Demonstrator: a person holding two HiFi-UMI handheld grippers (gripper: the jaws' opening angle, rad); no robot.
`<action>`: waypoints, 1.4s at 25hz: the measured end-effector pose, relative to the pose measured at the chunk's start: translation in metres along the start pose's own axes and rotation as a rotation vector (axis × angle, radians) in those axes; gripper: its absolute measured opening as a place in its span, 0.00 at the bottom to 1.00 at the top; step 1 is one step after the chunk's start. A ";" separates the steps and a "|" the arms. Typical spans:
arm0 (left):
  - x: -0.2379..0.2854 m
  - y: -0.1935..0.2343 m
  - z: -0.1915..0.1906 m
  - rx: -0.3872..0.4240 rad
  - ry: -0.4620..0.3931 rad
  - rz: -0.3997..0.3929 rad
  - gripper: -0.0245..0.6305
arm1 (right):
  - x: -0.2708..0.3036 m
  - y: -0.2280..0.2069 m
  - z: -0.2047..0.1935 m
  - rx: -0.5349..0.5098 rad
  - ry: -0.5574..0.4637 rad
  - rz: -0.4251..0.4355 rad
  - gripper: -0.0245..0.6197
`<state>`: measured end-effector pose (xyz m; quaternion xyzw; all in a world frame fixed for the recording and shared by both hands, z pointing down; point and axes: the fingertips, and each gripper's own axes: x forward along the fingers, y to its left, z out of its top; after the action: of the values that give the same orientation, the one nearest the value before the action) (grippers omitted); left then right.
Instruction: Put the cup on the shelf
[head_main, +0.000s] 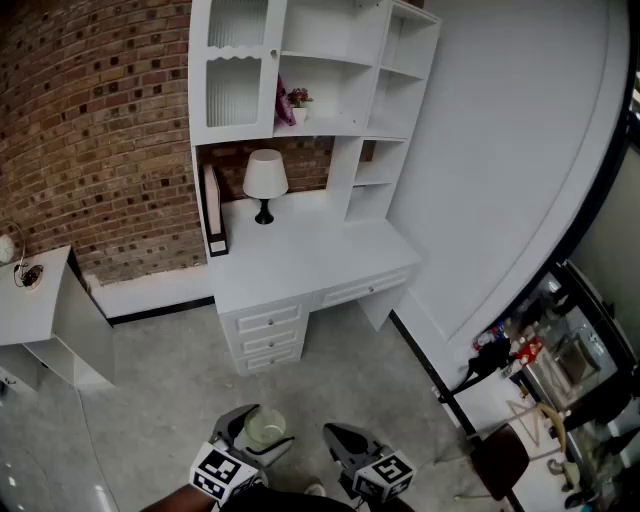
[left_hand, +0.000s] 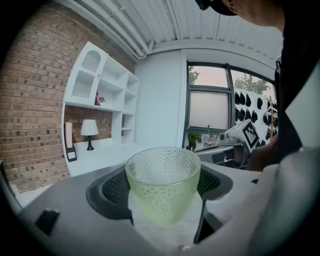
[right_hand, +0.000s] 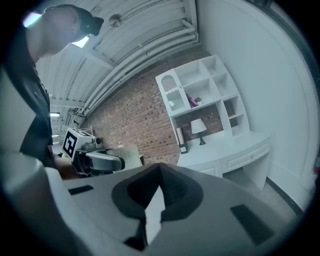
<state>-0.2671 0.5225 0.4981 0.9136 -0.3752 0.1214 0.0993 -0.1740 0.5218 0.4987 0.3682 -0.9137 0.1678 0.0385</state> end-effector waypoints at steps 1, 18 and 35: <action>0.000 0.000 0.000 0.000 -0.004 -0.001 0.63 | 0.000 -0.003 -0.004 -0.001 -0.002 -0.003 0.04; 0.002 0.026 -0.002 0.001 -0.016 -0.025 0.63 | 0.028 0.002 -0.005 0.006 -0.013 -0.006 0.05; 0.011 0.062 -0.015 0.019 0.020 -0.151 0.63 | 0.055 -0.002 -0.035 0.073 0.022 -0.164 0.05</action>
<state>-0.3057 0.4756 0.5212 0.9389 -0.3029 0.1264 0.1033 -0.2144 0.4959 0.5433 0.4410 -0.8732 0.2015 0.0487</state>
